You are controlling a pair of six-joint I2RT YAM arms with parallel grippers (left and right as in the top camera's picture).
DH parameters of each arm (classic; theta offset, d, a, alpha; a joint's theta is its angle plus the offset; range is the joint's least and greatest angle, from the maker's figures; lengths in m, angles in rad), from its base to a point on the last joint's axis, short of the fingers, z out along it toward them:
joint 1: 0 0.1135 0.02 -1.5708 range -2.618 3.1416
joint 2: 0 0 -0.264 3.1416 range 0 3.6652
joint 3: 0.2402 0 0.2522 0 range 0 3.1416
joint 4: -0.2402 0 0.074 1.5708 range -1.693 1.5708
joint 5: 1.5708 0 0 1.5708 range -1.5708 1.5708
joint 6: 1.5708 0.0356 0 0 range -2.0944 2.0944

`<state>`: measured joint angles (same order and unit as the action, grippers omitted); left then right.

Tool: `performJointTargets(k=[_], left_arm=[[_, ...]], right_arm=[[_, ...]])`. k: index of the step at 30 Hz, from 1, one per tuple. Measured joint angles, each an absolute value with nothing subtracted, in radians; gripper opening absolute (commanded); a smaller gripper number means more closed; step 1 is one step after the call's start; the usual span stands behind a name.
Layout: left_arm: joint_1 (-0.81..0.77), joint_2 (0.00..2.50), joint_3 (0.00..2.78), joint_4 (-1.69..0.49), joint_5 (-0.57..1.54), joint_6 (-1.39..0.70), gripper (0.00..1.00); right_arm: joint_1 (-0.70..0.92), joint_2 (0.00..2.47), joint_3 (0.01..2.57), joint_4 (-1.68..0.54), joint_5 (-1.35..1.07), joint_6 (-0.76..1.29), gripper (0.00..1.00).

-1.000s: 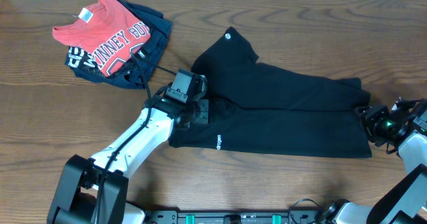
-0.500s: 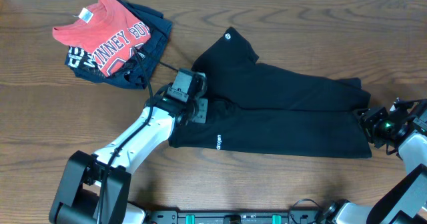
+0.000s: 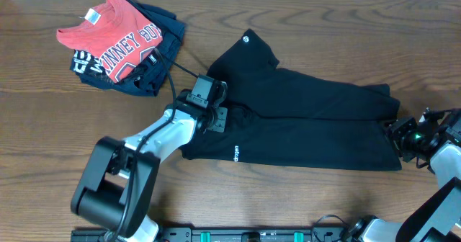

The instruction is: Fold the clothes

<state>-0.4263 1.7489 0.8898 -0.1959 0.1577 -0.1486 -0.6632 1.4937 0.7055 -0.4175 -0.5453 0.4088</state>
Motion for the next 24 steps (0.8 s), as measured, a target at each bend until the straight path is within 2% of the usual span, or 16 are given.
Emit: performJointTargets(k=[15,20,24], left_arm=[[-0.42,1.756,0.935,0.029,0.154,-0.125,0.06],[-0.406,1.727,0.947,-0.077,0.1,-0.12,0.12],[-0.374,1.662,0.958,-0.222,0.096,-0.118,0.13]], right_arm=[[-0.663,1.494,0.706,-0.422,-0.542,0.409,0.39],[-0.663,1.494,0.706,-0.423,-0.54,0.409,0.4],[-0.663,1.494,0.706,-0.423,-0.534,0.409,0.4]])
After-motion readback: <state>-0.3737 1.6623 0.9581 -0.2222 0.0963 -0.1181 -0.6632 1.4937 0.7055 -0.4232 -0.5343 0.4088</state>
